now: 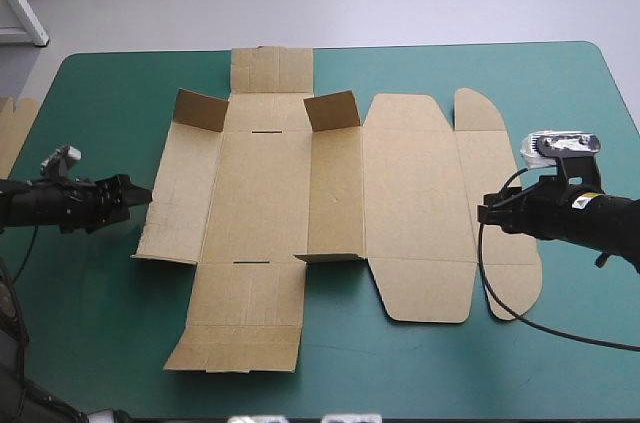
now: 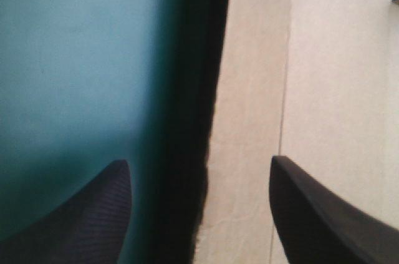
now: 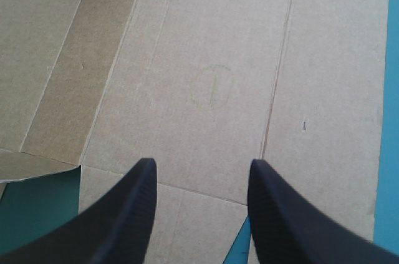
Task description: Fold the box
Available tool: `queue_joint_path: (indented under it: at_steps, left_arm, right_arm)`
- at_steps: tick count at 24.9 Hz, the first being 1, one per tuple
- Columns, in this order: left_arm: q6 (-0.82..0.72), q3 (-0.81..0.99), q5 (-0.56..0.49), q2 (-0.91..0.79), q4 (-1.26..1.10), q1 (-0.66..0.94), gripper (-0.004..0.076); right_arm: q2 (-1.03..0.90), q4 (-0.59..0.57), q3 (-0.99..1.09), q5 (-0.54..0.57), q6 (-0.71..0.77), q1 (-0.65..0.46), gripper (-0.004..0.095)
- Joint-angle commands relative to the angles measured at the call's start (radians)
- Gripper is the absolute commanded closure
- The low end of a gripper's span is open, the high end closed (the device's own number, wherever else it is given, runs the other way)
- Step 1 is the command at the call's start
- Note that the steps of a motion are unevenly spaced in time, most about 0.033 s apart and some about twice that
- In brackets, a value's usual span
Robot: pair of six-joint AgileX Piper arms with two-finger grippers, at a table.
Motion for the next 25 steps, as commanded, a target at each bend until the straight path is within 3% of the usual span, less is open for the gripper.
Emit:
queue_joint_path:
  at_steps: [1,7,18,25]
  left_arm:
    - [0.085,0.093,-0.051,-0.039,-0.101,0.003,0.0260]
    - [0.206,0.161,-0.039,-0.021,-0.281,0.003,0.0260]
    - [0.278,0.161,0.043,0.031,-0.405,-0.049,0.0267]
    - [0.250,0.142,-0.056,0.031,-0.404,-0.113,0.0447]
  right_arm:
    - [-0.011,0.026,-0.033,-0.035,-0.004,-0.007,0.0470]
    - [-0.011,0.026,-0.033,-0.035,-0.004,-0.007,0.0470]
    - [-0.011,0.026,-0.033,-0.033,-0.001,-0.007,0.0470]
    - [-0.011,0.028,-0.033,-0.006,-0.001,-0.007,0.0471]
